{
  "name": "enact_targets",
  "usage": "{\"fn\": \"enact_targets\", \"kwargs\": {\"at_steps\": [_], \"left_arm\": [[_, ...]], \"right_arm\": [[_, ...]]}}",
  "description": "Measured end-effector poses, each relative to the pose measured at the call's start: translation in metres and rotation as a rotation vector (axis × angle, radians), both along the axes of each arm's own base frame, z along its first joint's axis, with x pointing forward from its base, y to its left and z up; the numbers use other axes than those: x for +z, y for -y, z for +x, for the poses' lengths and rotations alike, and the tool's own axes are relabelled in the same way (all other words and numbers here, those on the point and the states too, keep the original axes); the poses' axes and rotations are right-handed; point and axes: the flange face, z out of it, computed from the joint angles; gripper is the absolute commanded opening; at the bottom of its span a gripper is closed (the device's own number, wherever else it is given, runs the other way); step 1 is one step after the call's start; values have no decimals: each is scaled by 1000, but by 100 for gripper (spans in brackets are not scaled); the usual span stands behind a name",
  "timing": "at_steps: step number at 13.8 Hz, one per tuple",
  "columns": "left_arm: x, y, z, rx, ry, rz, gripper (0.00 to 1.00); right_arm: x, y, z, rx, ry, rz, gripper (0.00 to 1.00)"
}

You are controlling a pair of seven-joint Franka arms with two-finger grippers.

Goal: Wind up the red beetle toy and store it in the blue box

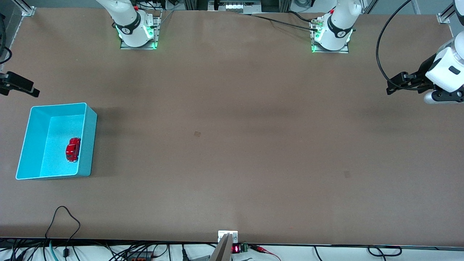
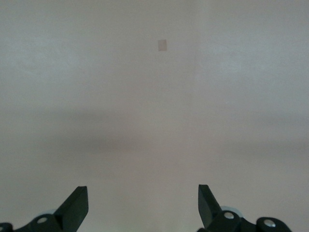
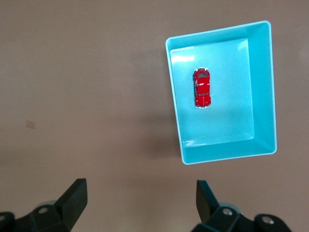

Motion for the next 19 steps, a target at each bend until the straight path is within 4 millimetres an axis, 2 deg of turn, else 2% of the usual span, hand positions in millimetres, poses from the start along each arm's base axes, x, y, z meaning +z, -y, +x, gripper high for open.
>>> {"fn": "enact_targets", "kwargs": {"at_steps": [3,7,10,19], "left_arm": [[0,0,0,0,0,0,100],[0,0,0,0,0,0,100],[0,0,0,0,-1,0,100],[0,0,0,0,-2,0,100]], "right_arm": [[-9,1,-11,-6,-15,-13,100],[5,-10,-33,12,19,-59,100],[6,-11,-44,10,19,-57,100],[6,-11,-52,10,2,-53,100]]}}
